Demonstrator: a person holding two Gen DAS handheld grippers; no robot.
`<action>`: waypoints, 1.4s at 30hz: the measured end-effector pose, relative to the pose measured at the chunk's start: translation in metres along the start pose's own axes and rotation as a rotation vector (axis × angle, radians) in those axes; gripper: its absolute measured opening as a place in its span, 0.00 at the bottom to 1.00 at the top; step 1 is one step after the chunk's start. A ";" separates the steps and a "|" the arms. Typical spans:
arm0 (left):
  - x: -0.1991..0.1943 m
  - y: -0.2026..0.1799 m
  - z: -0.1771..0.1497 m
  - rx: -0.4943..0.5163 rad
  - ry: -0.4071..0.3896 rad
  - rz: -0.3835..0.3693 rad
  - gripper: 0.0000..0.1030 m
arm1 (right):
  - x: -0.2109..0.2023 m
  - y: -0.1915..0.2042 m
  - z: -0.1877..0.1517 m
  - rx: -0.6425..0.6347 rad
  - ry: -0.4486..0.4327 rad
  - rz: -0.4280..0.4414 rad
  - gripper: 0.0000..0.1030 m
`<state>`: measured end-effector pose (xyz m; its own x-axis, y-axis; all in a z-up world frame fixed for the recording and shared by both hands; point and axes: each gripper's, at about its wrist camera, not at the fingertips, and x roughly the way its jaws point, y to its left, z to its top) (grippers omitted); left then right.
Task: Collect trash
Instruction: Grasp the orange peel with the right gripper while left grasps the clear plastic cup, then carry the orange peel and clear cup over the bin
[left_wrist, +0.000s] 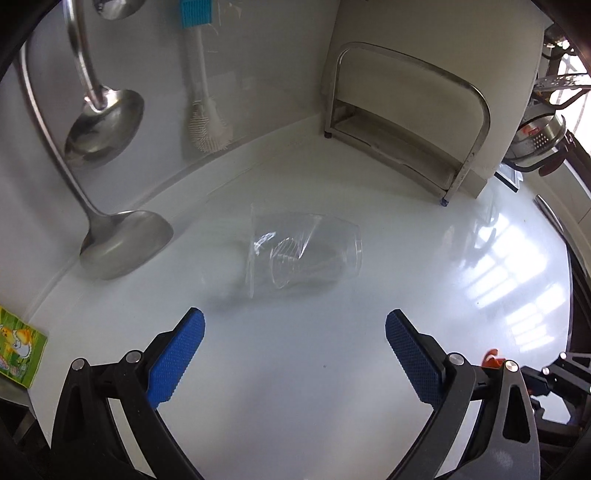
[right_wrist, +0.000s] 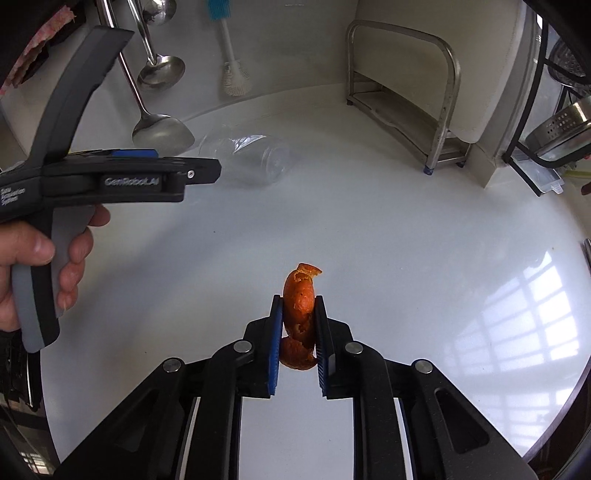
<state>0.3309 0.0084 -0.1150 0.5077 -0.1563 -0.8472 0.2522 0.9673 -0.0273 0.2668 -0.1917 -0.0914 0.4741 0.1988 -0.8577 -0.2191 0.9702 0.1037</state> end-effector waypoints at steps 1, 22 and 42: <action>0.007 -0.003 0.005 0.004 0.007 0.006 0.94 | -0.004 -0.003 -0.001 0.009 -0.002 -0.003 0.15; 0.087 -0.007 0.040 0.042 0.081 0.107 0.75 | -0.030 -0.009 -0.016 -0.016 0.003 -0.023 0.15; -0.029 -0.020 0.019 0.080 -0.103 0.071 0.59 | -0.059 0.002 -0.009 -0.024 -0.059 -0.007 0.15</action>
<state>0.3271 -0.0107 -0.0799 0.6074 -0.1116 -0.7865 0.2757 0.9582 0.0769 0.2301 -0.2025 -0.0450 0.5248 0.2009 -0.8272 -0.2357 0.9680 0.0856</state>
